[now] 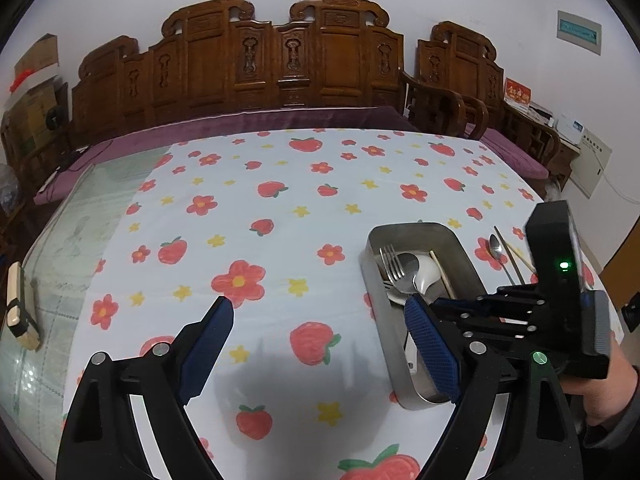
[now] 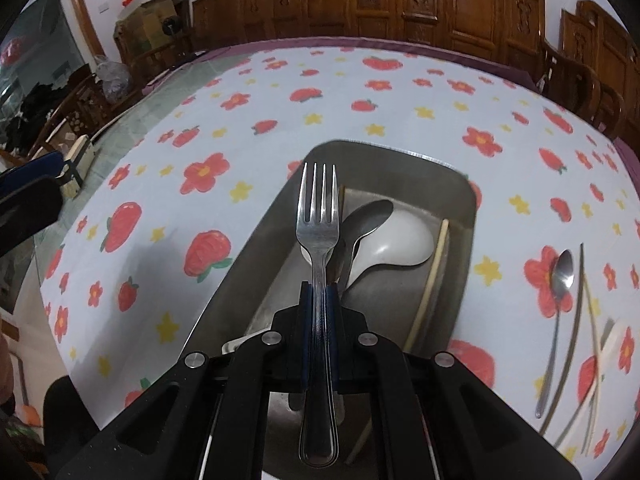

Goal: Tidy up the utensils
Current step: 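Lower the metal fork into the tray and open the right tool, then grasp a wooden chopstick from the table with the right tool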

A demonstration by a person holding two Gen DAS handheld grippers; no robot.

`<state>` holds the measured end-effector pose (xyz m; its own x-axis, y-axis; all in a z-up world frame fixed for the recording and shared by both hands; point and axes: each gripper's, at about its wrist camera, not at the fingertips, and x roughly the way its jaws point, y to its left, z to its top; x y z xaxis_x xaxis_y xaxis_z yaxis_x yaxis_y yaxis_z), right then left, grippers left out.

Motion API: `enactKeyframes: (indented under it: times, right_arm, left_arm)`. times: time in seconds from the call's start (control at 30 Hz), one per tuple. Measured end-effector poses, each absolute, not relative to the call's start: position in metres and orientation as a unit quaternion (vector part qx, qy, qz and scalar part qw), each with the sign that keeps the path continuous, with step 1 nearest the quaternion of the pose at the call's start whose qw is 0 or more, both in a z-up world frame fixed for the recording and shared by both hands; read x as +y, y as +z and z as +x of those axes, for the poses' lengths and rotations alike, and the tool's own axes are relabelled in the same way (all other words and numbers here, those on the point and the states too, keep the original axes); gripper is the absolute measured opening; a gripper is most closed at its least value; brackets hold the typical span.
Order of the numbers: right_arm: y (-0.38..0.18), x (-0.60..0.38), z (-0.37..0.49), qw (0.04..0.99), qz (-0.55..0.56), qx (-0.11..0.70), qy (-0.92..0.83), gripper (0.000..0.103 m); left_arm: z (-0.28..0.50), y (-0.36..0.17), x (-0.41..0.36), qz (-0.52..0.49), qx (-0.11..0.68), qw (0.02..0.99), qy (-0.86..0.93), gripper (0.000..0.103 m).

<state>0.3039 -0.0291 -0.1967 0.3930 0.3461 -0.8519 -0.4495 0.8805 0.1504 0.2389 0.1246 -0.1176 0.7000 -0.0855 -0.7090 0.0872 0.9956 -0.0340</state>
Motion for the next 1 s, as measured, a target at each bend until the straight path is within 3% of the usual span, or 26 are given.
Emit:
enactKeyframes:
  times: [0.5,1.0]
  right_arm:
    - [-0.198,-0.028,0.300,0.830,-0.036,0.495,0.253,0.010]
    - [-0.131,-0.136,0.252,0.875,-0.056,0.415,0.243,0.014]
  left_arm:
    - [0.237,-0.115,0.124,0.005,0.385,0.922,-0.042,0.084]
    - [0.231,-0.097,0.057,0.022,0.373,0.924,-0.076,0.084]
